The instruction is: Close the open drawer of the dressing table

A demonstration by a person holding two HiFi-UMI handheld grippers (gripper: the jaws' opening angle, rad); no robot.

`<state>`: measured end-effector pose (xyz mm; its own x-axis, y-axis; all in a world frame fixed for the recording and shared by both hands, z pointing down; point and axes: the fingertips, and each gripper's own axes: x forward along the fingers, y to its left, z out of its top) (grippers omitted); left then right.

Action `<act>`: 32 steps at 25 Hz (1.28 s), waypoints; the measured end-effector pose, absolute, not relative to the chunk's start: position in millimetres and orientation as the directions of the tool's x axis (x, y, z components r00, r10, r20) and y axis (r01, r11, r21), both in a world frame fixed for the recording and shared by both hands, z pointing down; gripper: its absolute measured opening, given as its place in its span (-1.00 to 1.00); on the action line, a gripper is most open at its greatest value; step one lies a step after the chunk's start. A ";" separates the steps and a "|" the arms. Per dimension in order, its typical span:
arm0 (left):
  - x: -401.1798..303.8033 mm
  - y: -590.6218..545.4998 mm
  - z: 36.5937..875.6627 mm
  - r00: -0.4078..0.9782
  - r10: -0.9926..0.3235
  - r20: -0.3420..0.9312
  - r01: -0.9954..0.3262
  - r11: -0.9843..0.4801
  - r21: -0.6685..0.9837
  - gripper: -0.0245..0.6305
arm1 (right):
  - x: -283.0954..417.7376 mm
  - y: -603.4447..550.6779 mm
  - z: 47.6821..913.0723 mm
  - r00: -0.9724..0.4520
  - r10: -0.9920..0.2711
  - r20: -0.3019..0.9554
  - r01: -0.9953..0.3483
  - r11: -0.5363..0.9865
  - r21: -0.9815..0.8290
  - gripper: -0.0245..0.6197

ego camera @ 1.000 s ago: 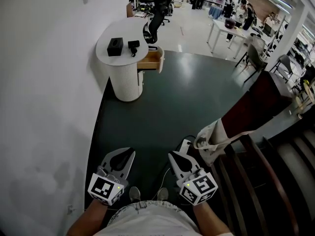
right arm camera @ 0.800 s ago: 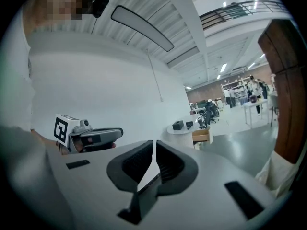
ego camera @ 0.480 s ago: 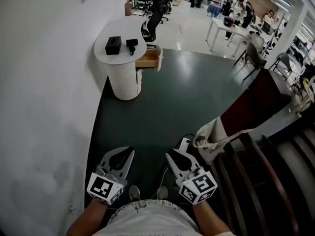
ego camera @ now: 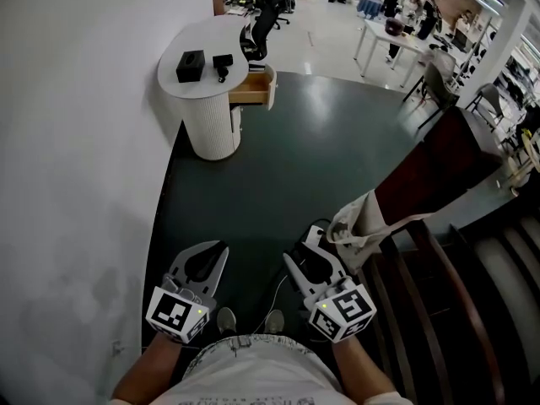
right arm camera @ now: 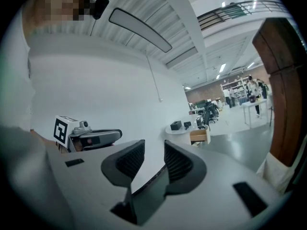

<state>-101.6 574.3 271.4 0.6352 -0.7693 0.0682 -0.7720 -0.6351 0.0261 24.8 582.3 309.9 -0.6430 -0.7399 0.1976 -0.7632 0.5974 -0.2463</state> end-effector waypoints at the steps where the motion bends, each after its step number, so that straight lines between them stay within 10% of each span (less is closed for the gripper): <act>1: -97.4 574.4 272.0 0.633 -0.771 0.070 -0.773 -0.633 0.026 -0.81 | 29.0 581.8 310.1 -0.646 -0.737 0.197 -0.761 0.600 -0.248 -0.49; 32: -19.8 513.1 278.4 0.580 -0.812 0.069 -0.814 -0.580 0.019 -0.81 | 123.3 525.9 327.2 -0.678 -0.708 0.197 -0.731 0.624 -0.276 -0.39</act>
